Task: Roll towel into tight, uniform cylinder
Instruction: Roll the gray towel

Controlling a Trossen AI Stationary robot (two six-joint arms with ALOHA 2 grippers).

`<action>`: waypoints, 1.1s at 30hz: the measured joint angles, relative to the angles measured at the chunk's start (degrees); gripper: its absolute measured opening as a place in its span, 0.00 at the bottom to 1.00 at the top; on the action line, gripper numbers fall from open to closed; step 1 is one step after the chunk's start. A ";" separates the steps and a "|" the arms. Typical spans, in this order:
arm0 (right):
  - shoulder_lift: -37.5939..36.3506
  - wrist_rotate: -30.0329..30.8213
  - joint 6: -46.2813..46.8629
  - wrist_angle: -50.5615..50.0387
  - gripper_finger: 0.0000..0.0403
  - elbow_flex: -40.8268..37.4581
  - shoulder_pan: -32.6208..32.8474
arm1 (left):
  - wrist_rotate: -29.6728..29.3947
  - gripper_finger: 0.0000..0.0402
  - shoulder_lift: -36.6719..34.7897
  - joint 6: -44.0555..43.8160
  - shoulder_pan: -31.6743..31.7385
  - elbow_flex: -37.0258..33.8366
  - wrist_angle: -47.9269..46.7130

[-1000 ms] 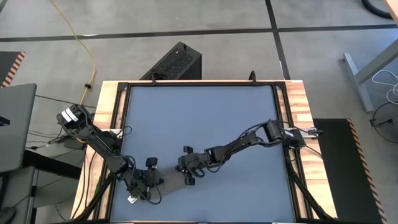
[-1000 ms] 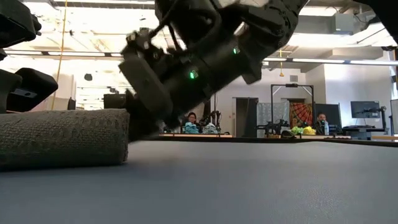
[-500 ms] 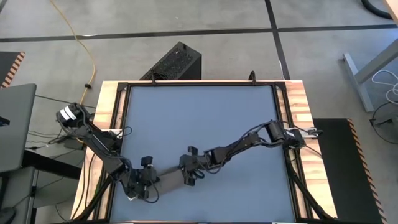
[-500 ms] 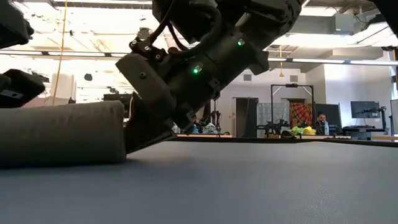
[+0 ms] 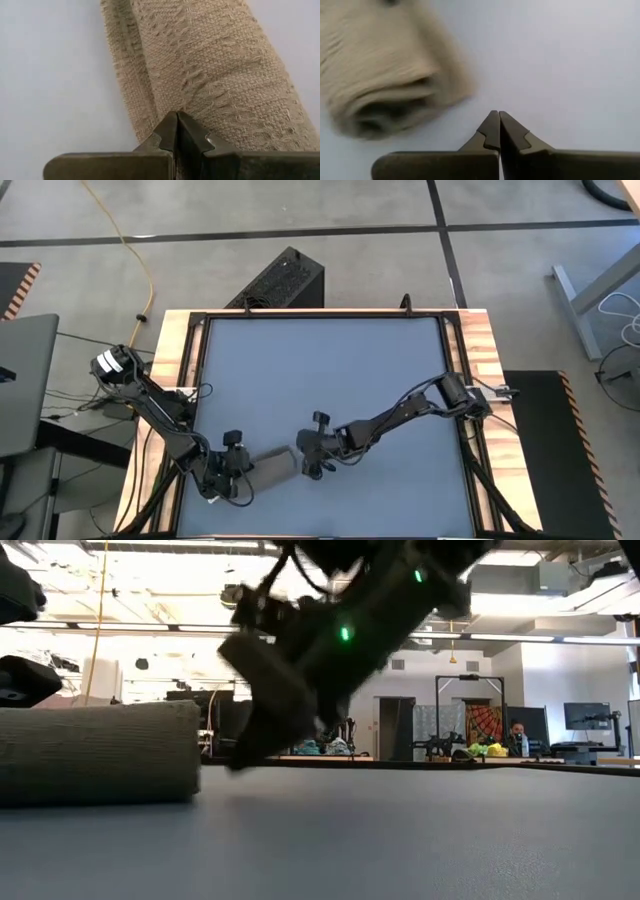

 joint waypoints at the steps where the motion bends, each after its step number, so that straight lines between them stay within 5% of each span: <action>1: -1.41 1.63 -0.42 -2.14 0.04 0.05 -0.10 | 0.21 0.00 0.00 -0.02 -0.12 -0.02 0.12; 5: -5.31 4.41 -3.03 -0.93 0.04 0.17 -0.22 | 0.06 0.00 0.00 -0.05 -0.46 -0.04 0.02; 9: -4.73 -4.42 -9.28 15.34 0.04 0.18 1.11 | -0.28 0.00 -0.02 -0.38 -0.31 -1.01 0.85; 18: 7.98 -7.29 -8.23 33.19 0.04 1.22 2.38 | -0.16 0.00 -0.09 -3.16 -0.31 -5.17 7.09; 26: 13.41 -6.55 0.31 32.01 0.04 2.04 0.81 | 1.14 0.00 -1.70 -1.93 -0.36 -5.31 7.02; 33: 13.37 -6.70 2.86 26.70 0.04 2.19 0.43 | -4.09 0.00 -14.40 0.68 -0.45 -5.40 -2.89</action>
